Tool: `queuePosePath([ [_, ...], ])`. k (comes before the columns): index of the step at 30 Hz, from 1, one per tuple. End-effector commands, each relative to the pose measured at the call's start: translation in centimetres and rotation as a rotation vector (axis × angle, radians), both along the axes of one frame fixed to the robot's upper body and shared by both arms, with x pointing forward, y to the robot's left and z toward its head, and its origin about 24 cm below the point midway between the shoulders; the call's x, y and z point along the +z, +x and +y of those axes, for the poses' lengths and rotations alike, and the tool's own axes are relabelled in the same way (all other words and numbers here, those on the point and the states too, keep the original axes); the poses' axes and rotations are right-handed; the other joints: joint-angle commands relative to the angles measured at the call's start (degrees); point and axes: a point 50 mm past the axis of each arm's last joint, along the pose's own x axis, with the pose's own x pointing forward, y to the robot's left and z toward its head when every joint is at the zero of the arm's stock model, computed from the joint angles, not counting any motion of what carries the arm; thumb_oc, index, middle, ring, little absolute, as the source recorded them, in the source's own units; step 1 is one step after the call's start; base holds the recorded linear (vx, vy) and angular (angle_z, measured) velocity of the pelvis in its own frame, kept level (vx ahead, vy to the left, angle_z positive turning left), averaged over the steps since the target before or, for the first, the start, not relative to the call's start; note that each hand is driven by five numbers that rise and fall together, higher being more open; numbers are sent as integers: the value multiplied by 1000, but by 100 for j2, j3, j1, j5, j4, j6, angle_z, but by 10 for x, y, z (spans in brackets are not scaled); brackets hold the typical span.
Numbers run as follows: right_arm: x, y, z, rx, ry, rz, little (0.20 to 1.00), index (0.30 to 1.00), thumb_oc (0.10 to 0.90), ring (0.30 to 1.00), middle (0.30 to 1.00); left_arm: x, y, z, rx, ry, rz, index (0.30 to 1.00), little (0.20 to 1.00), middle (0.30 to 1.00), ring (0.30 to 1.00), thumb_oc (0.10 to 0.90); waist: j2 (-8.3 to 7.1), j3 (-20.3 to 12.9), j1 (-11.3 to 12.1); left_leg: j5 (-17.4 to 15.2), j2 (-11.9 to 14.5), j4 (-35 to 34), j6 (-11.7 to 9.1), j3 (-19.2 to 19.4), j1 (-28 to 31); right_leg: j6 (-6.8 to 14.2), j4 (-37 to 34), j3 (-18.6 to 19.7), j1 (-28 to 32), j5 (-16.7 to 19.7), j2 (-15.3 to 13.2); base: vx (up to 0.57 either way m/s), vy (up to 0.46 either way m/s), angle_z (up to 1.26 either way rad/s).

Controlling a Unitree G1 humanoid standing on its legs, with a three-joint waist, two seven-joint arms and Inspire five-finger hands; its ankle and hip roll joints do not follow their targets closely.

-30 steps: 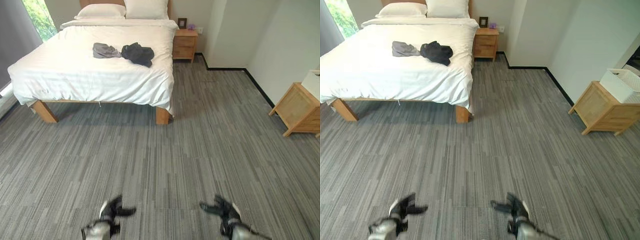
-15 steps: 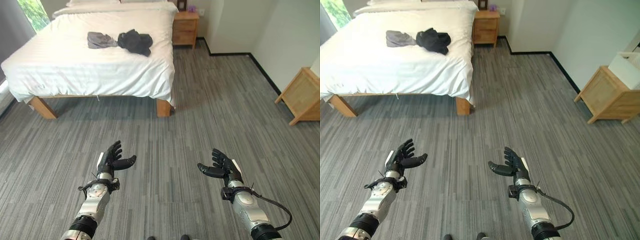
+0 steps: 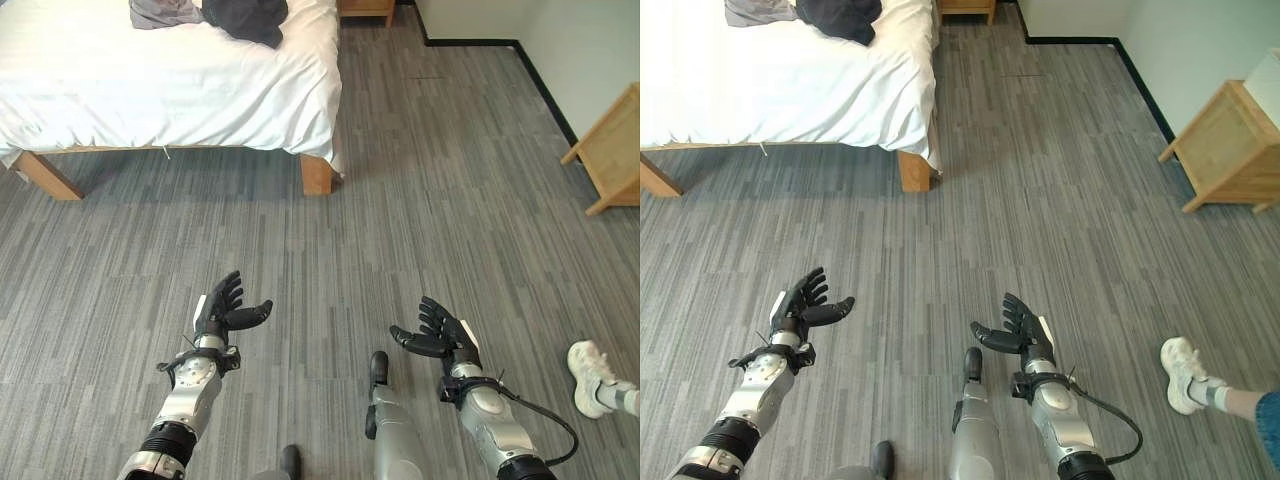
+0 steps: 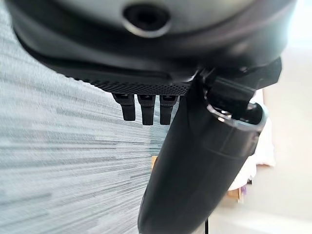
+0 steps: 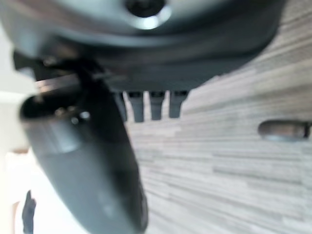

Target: Pick up bed clothes into laundry basket.

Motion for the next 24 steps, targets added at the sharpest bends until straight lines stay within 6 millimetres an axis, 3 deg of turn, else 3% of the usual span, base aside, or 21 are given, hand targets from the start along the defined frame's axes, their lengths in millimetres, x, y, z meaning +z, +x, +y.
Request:
queuePosePath([
  [1, 44, 17, -2, 29, 14, -253, 900, 900, 800, 900, 900, 53, 19, -4, -48, 9, -283, 900, 900, 900, 900, 800, -74, -722, -247, 569, 5, 1380, -611, 0, 1025, -121, -173, 115, -135, 1092, 132, 755, -353, 63],
  [2, 40, 12, -4, 26, 14, -232, 900, 900, 800, 900, 900, 48, 17, -7, -49, -9, -264, 900, 900, 900, 900, 800, -109, -783, -299, 1342, 20, 1982, -777, -63, 833, -255, -81, 99, 9, 965, 146, 799, -363, 44],
  [3, 36, 8, -8, 18, 12, -208, 900, 900, 800, 900, 900, 42, 14, -8, -39, -32, -243, 900, 900, 900, 900, 800, -135, -799, -194, 1861, 28, 2849, -888, 75, 461, -393, -38, 65, 326, 746, 239, 632, -388, 16],
  [4, 38, 8, -11, 2, 16, -217, 900, 900, 800, 900, 900, 43, 14, -11, -36, -67, -251, 900, 900, 900, 900, 800, -273, -776, -93, 2264, 47, 3641, -907, 323, 62, -596, -96, 8, 706, 605, 231, 667, -466, -7],
  [5, 39, 8, -14, -14, 27, -221, 900, 900, 800, 900, 900, 45, 15, -14, -56, -71, -255, 900, 900, 900, 900, 800, -378, -690, 38, 2298, 137, 4486, -829, 577, -453, -762, -180, 51, 1038, 417, 308, 428, -359, -1],
  [6, 39, 8, -14, -14, 27, -221, 900, 900, 800, 900, 900, 45, 15, -14, -56, -70, -255, 900, 900, 900, 900, 800, -381, -694, 34, 2299, 133, 4489, -828, 573, -461, -762, -180, 48, 1034, 417, 303, 590, -474, -22],
  [7, 46, 12, -19, -16, -10, -240, 900, 900, 800, 900, 900, 52, 20, -17, -86, -34, -276, 900, 900, 900, 900, 800, -513, -489, 353, 1910, 166, 5090, -573, 989, -1376, -852, -418, 133, 1704, 96, 442, 553, -366, -12],
  [8, 47, 14, -20, -21, -21, -237, 900, 900, 800, 900, 900, 54, 22, -20, -86, -41, -278, 900, 900, 900, 900, 800, -521, -414, 475, 1800, 200, 5161, -530, 1080, -1753, -883, -520, 202, 1950, 17, 489, 548, -365, -4],
  [9, 47, 14, -20, -21, -21, -238, 900, 900, 800, 900, 900, 54, 22, -20, -86, -41, -279, 900, 900, 900, 900, 800, -537, -418, 470, 1819, 181, 5153, -522, 1082, -1769, -880, -525, 199, 1939, 29, 470, 349, -112, 20],
  [11, 56, 20, -16, 0, -20, -274, 900, 900, 800, 900, 900, 57, 26, -22, -51, -90, -299, 900, 900, 900, 900, 800, -455, -377, 710, 1605, 217, 4463, -548, 1351, -2378, -802, -660, 150, 2447, -203, 529, 548, -103, -4],
  [12, 63, 25, -11, 26, -25, -304, 900, 900, 800, 900, 900, 60, 25, -21, -37, -94, -313, 900, 900, 900, 900, 800, -395, -399, 823, 1718, 320, 3693, -540, 1682, -2552, -762, -692, 132, 2605, -314, 565, 644, -71, -13],
  [14, 68, 33, -3, 66, -45, -321, 900, 900, 800, 900, 900, 63, 26, -20, -26, -87, -331, 900, 900, 900, 900, 800, -315, -448, 1005, 1823, 415, 2825, -482, 2019, -2751, -729, -772, 203, 2855, -479, 671, 700, 30, -17],
  [15, 76, 42, 6, 114, -69, -352, 900, 900, 800, 900, 900, 66, 26, -15, -7, -71, -344, 900, 900, 900, 900, 800, -115, -543, 1273, 2110, 354, 1321, -520, 2142, -2856, -659, -865, 373, 3273, -762, 910, 903, 81, -63],
  [16, 80, 46, 10, 143, -84, -364, 900, 900, 800, 900, 900, 67, 27, -15, -7, -75, -347, 900, 900, 900, 900, 800, -100, -573, 1363, 2227, 283, 774, -525, 2131, -2790, -628, -906, 453, 3515, -878, 918, 745, 70, -79],
  [17, 80, 46, 10, 143, -84, -364, 900, 900, 800, 900, 900, 67, 27, -15, -6, -76, -347, 900, 900, 900, 900, 800, -128, -551, 1352, 2257, 238, 694, -524, 2145, -2718, -619, -910, 442, 3553, -898, 881, 679, 34, -68],
  [18, 85, 52, 17, 185, -89, -378, 900, 900, 800, 900, 900, 72, 27, -14, -9, -53, -369, 900, 900, 900, 900, 800, -147, -648, 1500, 2362, 162, 202, -507, 1990, -2794, -549, -838, 565, 3918, -1172, 773, 680, 45, -39],
  [19, 88, 54, 23, 216, -85, -387, 900, 900, 800, 900, 900, 75, 26, -11, -4, -40, -381, 900, 900, 900, 900, 800, -143, -705, 1573, 2441, 188, 268, -526, 1915, -2819, -516, -758, 618, 4035, -1268, 719, 835, 70, -51],
  [22, 93, 55, 33, 250, -63, -412, 900, 900, 800, 900, 900, 79, 23, -7, 0, -34, -397, 900, 900, 900, 900, 800, -188, -864, 1542, 2383, 181, 442, -399, 2278, -2688, -442, -475, 616, 4098, -1428, 580, 511, 89, -24],
  [23, 93, 52, 41, 274, -50, -426, 900, 900, 800, 900, 900, 81, 23, -10, -24, -28, -411, 900, 900, 900, 900, 800, -435, -984, 1636, 2055, -67, 817, -43, 2445, -2709, -155, 640, 528, 3852, -913, 160, 549, 186, 40],
  [24, 91, 50, 44, 287, -52, -423, 900, 900, 800, 900, 900, 81, 23, -13, -42, -24, -409, 900, 900, 900, 900, 800, -515, -1024, 1671, 1791, -218, 992, 149, 2463, -2644, 27, 1656, 599, 3621, -62, -68, 540, 191, 44],
])
